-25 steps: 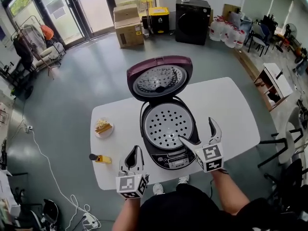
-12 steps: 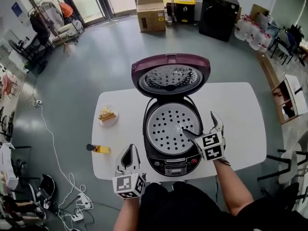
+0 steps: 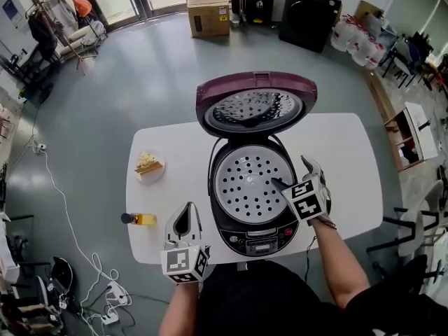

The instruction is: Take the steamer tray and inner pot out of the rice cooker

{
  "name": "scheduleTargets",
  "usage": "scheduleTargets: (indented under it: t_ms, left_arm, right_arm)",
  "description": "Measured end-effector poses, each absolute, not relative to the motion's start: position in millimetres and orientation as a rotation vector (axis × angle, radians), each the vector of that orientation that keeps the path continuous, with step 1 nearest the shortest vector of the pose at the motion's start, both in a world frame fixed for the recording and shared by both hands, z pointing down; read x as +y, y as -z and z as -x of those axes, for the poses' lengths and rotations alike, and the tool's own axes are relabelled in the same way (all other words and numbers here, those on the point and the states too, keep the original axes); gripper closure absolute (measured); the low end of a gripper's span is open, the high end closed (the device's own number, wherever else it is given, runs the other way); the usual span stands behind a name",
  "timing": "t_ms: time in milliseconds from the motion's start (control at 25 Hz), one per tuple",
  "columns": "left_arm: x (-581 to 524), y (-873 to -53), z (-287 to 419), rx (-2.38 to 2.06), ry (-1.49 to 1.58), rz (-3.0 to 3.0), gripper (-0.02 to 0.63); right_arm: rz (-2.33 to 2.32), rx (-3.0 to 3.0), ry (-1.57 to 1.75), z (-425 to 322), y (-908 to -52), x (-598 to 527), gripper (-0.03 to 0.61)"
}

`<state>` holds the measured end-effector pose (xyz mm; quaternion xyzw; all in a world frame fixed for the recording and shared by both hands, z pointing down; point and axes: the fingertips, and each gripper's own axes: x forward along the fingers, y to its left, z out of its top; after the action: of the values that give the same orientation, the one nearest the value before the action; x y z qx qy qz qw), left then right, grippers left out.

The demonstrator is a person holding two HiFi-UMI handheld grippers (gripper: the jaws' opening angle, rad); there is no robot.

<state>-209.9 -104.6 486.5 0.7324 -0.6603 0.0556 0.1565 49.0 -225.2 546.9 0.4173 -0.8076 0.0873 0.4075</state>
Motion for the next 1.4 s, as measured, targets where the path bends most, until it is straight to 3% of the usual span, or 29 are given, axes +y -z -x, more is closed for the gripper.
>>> scheduleTargets:
  t_ms: [480, 1400]
  left_arm:
    - [-117, -500, 219, -1.811, -0.141, -2.119, 0.614]
    - [-110, -505, 231, -1.815, -0.11, -2.094, 0.614]
  right_arm:
    - [-1.049, -1.856, -0.192, -58, -560, -232, 0.348]
    - [-1.116, -1.857, -0.163, -53, -536, -234, 0.499]
